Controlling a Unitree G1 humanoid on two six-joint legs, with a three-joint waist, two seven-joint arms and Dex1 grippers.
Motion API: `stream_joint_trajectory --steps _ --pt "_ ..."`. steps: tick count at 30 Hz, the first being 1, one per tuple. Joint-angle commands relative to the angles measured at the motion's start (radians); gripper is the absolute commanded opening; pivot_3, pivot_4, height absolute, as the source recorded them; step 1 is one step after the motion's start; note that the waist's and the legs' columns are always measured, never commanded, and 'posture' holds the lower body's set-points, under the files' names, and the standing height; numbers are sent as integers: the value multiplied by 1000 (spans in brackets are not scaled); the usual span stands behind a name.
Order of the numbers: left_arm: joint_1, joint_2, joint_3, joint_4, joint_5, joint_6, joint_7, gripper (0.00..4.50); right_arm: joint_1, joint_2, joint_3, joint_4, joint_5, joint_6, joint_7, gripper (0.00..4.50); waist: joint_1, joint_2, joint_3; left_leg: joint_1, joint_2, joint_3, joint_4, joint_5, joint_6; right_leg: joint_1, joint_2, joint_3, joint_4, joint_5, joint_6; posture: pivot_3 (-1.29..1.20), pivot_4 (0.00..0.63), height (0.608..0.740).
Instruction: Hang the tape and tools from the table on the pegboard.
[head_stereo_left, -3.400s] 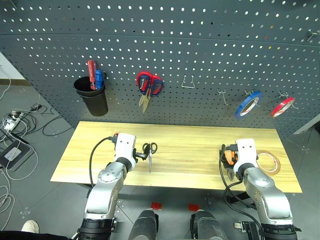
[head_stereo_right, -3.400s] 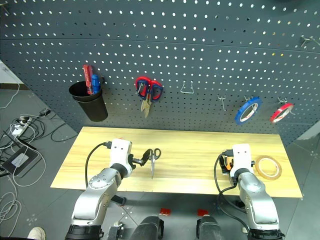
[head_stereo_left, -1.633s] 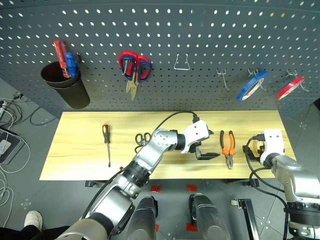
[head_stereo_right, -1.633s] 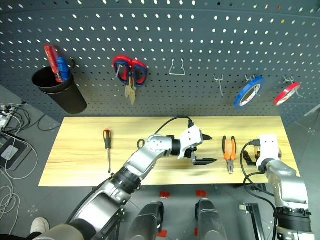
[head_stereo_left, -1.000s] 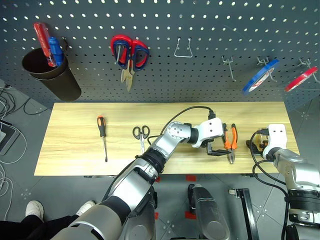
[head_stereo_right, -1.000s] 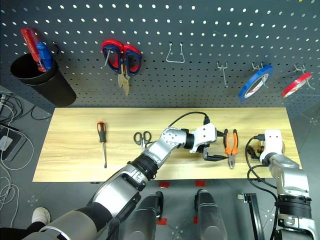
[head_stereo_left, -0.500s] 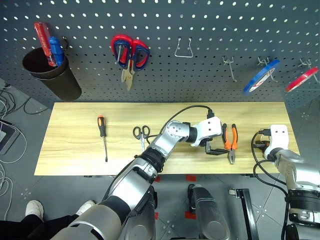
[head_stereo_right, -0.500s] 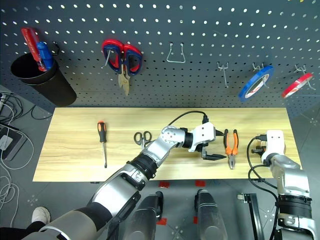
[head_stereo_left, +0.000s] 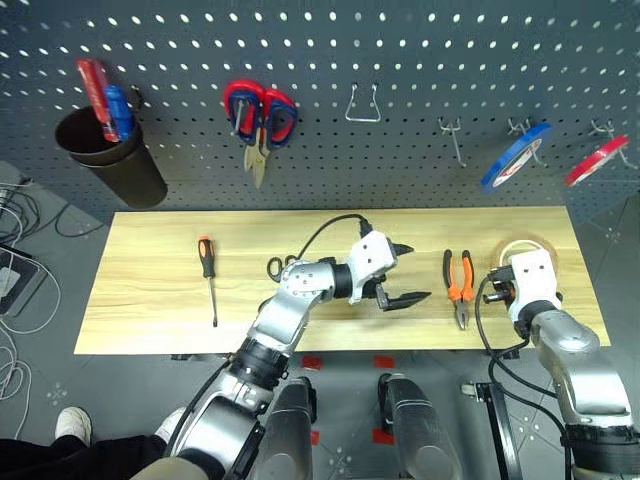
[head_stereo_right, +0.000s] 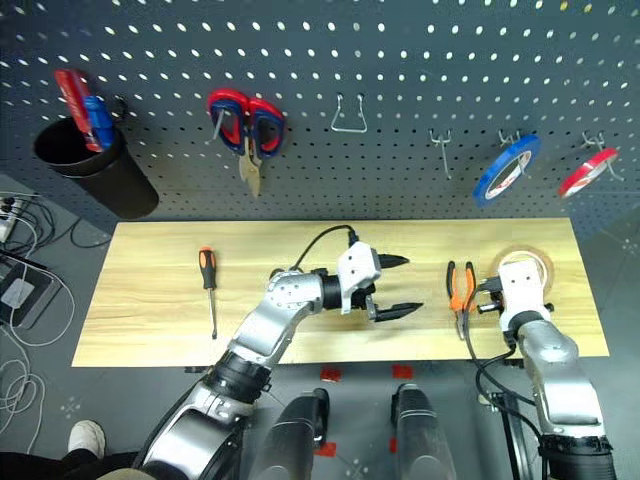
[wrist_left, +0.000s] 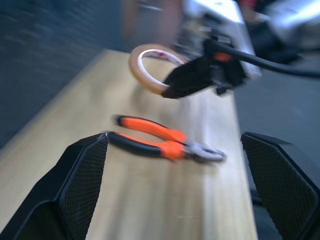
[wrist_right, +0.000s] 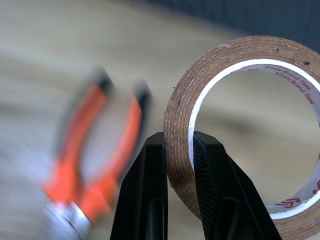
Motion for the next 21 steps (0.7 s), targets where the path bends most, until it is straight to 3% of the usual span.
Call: stream_joint_trajectory --steps 1,5,9,13,21 --pt "54 7 54 -181 -37 92 96 4500 56 -11 72 -104 -110 -194 -25 434 4 0 -34 0 0 0 0 0 0 1 0 -1 -1 0 0 33 190 740" --pt "167 42 117 -334 -45 179 197 4500 158 -24 141 -76 -265 -494 -101 434 8 -1 -85 2 -2 0 -4 0 0 4 0 -1 -8 0 0 71 158 740" --pt "229 55 151 -419 -57 217 268 4500 161 -21 168 -4 -338 -684 -142 434 25 -1 -117 5 -2 1 -2 0 0 6 1 0 -6 0 0 90 140 740" --pt "207 39 155 -407 -64 230 321 4500 46 -10 190 131 -361 -780 -139 434 39 -5 -136 18 -2 1 -4 0 0 21 1 1 -9 1 0 113 131 740" --pt "104 -13 95 -295 -56 191 348 4500 -239 32 214 442 -310 -867 -80 434 58 -8 -148 19 -2 1 -4 0 0 21 2 1 -9 1 0 135 121 740"
